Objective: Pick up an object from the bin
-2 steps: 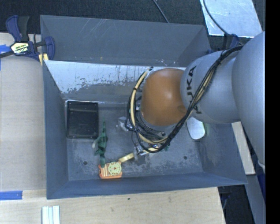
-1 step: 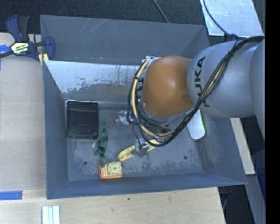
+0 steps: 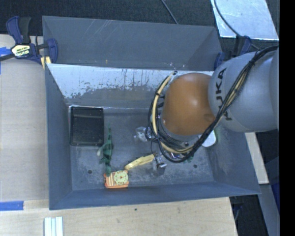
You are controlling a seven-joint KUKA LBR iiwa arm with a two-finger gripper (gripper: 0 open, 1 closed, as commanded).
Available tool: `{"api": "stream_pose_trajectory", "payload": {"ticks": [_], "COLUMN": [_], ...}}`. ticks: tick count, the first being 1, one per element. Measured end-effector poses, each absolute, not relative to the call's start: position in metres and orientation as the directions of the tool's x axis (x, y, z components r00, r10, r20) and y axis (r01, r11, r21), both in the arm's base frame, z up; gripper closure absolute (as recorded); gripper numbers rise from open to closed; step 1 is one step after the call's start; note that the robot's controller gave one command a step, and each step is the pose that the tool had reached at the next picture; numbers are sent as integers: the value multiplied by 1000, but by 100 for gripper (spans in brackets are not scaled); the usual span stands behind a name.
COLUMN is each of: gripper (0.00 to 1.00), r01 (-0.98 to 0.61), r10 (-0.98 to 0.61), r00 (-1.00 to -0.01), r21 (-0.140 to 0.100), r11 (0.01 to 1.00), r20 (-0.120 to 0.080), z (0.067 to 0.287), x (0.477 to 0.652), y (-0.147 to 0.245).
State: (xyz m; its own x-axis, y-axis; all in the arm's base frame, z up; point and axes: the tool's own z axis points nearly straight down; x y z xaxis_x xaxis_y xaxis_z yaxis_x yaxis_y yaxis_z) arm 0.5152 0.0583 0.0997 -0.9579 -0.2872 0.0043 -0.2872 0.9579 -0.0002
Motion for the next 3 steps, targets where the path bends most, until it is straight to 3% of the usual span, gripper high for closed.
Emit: {"api": "stream_pose_trajectory", "payload": {"ticks": [1, 2, 3], "gripper": [0, 100, 100], "r01": [-436, -457, -456], "r10": [-436, -457, -456], "r00": [-900, -890, -890], "r21": [0, 0, 0], "r11": [900, 890, 890], "r20": [-6, -1, -1], "z": [70, 71, 71], "x": [529, 512, 512], "y": [61, 55, 55]}}
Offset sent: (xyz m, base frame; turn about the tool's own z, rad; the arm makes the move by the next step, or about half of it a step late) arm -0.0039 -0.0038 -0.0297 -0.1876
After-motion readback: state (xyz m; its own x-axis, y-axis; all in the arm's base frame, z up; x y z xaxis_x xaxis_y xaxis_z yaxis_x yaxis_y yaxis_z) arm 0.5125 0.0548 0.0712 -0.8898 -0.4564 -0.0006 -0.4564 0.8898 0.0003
